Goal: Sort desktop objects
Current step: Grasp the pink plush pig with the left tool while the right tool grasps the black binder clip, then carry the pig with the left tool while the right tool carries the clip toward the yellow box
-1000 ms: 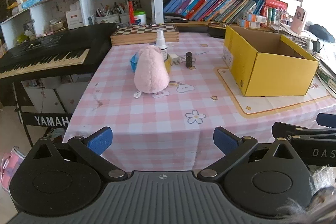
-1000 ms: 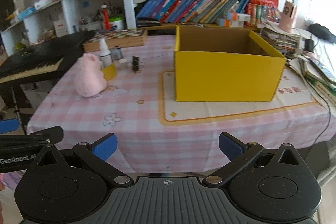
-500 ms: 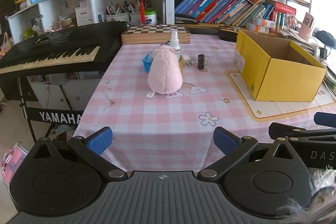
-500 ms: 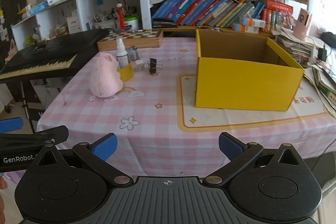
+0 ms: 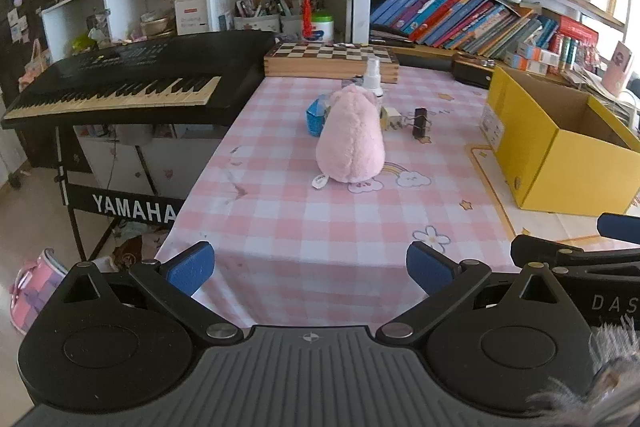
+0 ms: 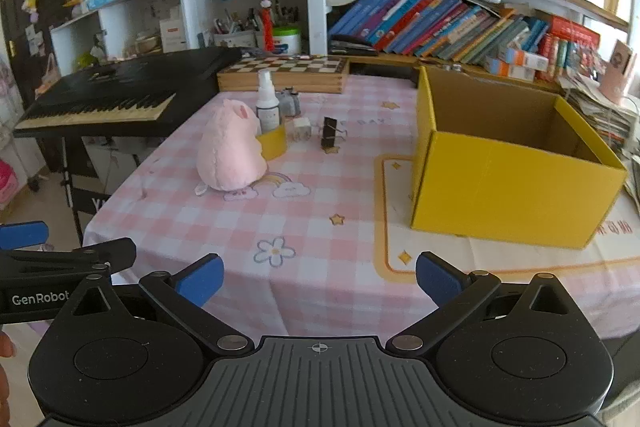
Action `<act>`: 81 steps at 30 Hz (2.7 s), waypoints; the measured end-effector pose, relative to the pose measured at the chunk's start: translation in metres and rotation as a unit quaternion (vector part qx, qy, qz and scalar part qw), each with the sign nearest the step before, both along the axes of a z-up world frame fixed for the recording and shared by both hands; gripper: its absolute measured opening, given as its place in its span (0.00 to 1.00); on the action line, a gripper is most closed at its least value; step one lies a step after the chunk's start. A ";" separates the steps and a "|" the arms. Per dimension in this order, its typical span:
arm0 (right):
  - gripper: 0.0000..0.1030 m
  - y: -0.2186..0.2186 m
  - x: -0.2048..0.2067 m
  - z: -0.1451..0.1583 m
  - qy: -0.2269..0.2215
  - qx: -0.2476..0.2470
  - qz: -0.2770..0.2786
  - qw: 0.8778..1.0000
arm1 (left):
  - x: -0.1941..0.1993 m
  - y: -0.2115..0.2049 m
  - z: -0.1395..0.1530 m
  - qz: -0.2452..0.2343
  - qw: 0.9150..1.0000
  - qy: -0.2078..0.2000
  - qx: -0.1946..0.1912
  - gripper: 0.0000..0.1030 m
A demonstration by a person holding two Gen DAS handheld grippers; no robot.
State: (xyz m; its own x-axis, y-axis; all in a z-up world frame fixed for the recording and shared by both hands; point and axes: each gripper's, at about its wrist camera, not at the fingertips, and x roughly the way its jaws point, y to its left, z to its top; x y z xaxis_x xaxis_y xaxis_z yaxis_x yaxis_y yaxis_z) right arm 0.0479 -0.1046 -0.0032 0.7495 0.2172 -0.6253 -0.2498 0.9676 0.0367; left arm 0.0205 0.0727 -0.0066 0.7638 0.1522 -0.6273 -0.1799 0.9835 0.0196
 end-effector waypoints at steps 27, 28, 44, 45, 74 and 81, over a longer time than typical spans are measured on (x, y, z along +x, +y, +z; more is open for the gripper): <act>0.83 0.023 0.163 -0.005 0.017 0.020 0.023 0.999 | 0.129 0.003 -0.019 -0.003 1.000 0.012 -0.002 0.90; 0.83 0.024 0.171 -0.008 0.023 0.020 0.019 0.999 | 0.134 0.003 -0.021 -0.006 1.000 0.015 -0.003 0.89; 0.62 0.044 0.275 -0.052 0.102 0.013 -0.017 0.995 | 0.210 -0.009 -0.046 -0.047 0.998 0.041 0.009 0.82; 0.59 0.045 0.279 -0.055 0.105 0.014 -0.018 0.994 | 0.212 -0.008 -0.048 -0.046 0.998 0.044 0.009 0.81; 0.35 0.036 0.227 -0.015 0.048 0.024 0.024 0.998 | 0.166 0.018 -0.016 -0.046 0.997 -0.014 -0.055 0.57; 0.35 0.024 0.171 0.015 0.033 0.043 0.049 0.997 | 0.121 0.026 0.016 -0.050 0.994 -0.060 -0.075 0.57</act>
